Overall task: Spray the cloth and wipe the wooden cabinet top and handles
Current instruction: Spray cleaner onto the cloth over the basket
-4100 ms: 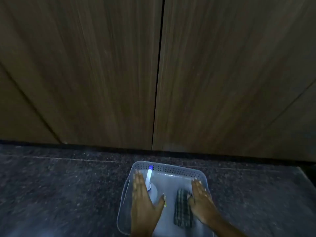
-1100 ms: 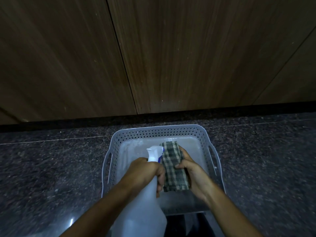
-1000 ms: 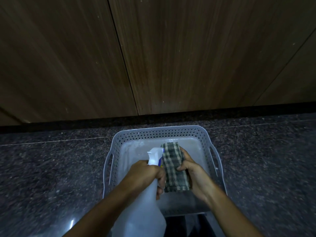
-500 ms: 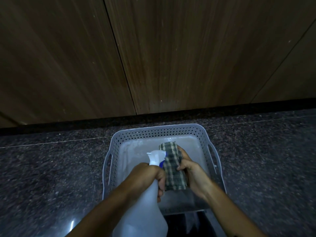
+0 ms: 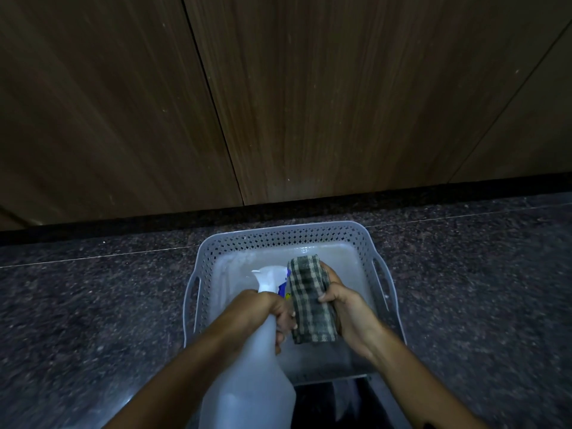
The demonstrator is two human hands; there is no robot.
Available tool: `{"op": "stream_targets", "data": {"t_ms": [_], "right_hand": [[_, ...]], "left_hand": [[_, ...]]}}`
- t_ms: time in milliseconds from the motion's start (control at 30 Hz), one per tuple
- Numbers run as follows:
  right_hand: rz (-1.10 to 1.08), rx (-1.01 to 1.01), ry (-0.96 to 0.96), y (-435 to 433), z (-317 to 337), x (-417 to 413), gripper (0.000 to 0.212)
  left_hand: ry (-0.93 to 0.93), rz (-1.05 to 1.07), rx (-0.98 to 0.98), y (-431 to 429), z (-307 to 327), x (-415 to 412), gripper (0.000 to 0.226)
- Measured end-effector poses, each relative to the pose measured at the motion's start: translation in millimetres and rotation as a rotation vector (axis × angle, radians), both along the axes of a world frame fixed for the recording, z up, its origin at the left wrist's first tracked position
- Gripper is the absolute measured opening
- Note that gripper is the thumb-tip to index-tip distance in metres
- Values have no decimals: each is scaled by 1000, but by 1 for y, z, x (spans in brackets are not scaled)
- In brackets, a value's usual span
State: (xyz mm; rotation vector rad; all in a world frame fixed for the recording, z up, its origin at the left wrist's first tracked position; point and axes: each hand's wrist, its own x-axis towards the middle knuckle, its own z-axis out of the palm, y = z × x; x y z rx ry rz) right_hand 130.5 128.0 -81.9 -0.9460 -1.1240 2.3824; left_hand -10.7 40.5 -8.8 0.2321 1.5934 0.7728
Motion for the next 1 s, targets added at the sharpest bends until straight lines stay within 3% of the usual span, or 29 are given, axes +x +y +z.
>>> {"op": "stream_targets", "data": {"t_ms": [133,267,467,600,700,800,933,1000], "right_hand": [[-1,-36,31,-1,-1,1,67],[3,-41,44,-3,-1,1,64],[-17,-57,44,-3,0,2,50],[-10,-35,-1,-3,3,1,51],[-4,-25,-24,-4,3,0,46],[-10,-36,-35,-3,5,2,44],[-57,-82,11,1,11,10,44],[-97,-85,-11,3,15,15,44]], "left_hand": [[43,-3,-20,-3,-3,-4,17],[15,7,-10,-3,-2,-6,7],[12,-67,-41,-5,-5,-1,20],[-41,-57,-31,-5,-5,1,8],[-29,-69,-23,-5,-4,2,16],[49,18,127,-4,4,-1,9],[346,166,524,-2,10,-19,43],[498,190,555,-6,5,-28,33]]}}
